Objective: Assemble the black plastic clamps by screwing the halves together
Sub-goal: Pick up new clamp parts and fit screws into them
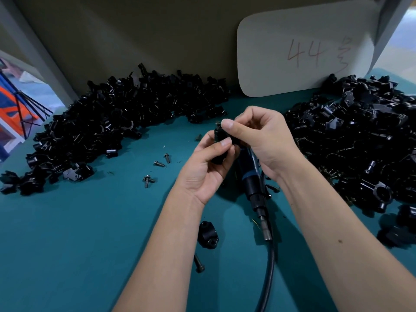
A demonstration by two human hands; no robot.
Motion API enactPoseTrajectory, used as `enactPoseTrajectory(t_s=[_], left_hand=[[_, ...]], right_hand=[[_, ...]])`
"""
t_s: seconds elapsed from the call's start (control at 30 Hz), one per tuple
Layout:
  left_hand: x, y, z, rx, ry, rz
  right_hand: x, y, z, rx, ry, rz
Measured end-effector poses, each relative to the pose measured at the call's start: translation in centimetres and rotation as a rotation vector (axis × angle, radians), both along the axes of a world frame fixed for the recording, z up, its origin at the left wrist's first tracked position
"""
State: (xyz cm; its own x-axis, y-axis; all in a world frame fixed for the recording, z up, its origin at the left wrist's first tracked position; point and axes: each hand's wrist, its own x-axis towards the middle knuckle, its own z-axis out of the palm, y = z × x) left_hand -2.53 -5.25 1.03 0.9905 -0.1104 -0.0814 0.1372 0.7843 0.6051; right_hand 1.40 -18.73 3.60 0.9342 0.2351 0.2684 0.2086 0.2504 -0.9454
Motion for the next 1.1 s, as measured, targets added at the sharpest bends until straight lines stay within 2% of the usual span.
enactPoseTrajectory(t_s=[0.13, 0.33, 0.47, 0.67, 0.83, 0.97, 1.1], left_hand=[[0.0, -0.1, 0.2, -0.045, 0.046, 0.019], [-0.2, 0.2, 0.4, -0.143, 0.085, -0.018], [0.0, 0.1, 0.3, -0.010, 0.045, 0.021], [0.2, 0.2, -0.1, 0.119, -0.066, 0.056], [0.2, 0.2, -0.4, 0.130, -0.096, 0.076], [0.4, 0.3, -0.5, 0.185, -0.133, 0.108], [0.4, 0.2, -0.5, 0.213, -0.154, 0.115]], right_hand=[[0.3, -0.9, 0.0, -0.033, 0.019, 0.182], [0.5, -0.8, 0.3, -0.068, -0.024, 0.054], [0.6, -1.3, 0.3, -0.090, 0.050, 0.062], [0.4, -0.8, 0.3, -0.178, -0.094, 0.033], [0.4, -0.2, 0.1, -0.171, -0.094, -0.075], [0.3, 0.0, -0.1, -0.152, -0.119, -0.055], [0.5, 0.6, -0.4, -0.186, -0.144, -0.197]])
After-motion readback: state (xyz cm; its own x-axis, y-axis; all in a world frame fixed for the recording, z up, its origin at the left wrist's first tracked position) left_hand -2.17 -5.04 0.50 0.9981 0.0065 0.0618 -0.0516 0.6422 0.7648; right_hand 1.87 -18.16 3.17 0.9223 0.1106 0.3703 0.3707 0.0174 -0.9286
